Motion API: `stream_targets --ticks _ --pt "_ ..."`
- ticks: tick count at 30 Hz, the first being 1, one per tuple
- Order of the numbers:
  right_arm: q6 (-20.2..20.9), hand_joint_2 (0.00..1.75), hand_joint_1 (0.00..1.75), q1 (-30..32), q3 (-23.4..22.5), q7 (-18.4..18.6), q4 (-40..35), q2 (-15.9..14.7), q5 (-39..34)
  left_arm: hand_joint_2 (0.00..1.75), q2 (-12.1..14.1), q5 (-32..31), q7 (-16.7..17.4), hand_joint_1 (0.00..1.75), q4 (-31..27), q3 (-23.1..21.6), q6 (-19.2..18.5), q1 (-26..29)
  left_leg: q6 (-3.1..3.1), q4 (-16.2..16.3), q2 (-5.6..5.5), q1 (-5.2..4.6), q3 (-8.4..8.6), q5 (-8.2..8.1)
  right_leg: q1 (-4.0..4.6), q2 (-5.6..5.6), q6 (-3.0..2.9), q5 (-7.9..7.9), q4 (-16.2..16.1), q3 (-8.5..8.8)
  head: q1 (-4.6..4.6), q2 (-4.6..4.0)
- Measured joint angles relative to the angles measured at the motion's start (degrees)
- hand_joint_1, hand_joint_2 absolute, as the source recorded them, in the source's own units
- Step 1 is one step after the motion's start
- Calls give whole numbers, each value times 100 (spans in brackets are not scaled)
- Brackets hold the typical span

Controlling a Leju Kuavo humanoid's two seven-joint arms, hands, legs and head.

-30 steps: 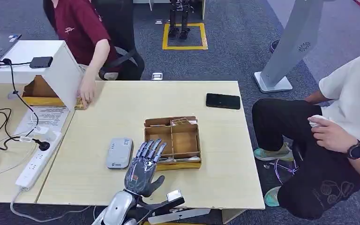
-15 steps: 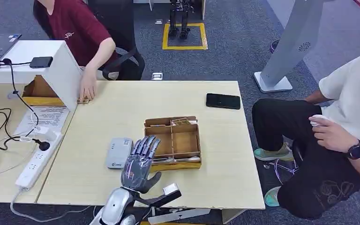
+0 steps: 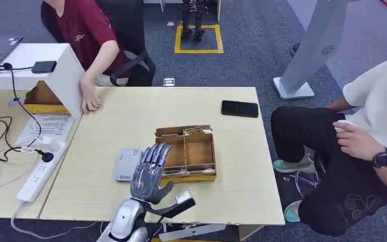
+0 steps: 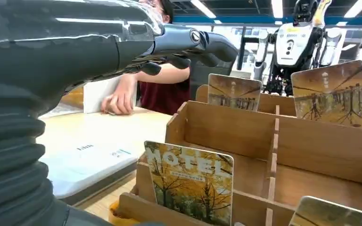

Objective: Pass the card to the sensor for recognition and then transmit it.

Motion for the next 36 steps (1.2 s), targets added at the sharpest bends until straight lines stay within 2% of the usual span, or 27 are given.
stream_targets --ticks 12,21,22,23,24,36 --pt "0 0 0 -4 -2 -7 0 0 7 175 -122 293 -363 0 41 50 -109 0 0 0 -1 0 0 0 0 -1 0 0 0 0 2 0" --pt "-7 0 0 -5 -2 -15 0 2 9 175 -177 253 -310 0 41 48 -179 -3 0 0 -1 0 0 0 0 0 0 0 0 0 0 0" --pt "-7 0 0 -5 -2 -15 0 7 9 175 -190 280 -310 24 41 48 -192 -3 0 0 -1 0 0 0 0 0 0 0 0 0 0 0" --pt "-9 0 0 -7 0 -15 0 11 9 175 -201 295 -310 164 41 48 -221 -3 0 0 0 0 0 0 0 0 0 0 0 0 2 0" --pt "-11 0 0 -8 -2 -15 0 18 9 175 -201 313 -306 175 44 48 -267 -3 0 0 0 0 0 0 0 0 0 0 0 0 0 0" --pt "-11 0 0 -19 -2 -59 0 20 9 175 -188 448 -321 175 197 48 -328 -41 0 0 0 0 0 0 0 0 0 0 0 0 0 0"
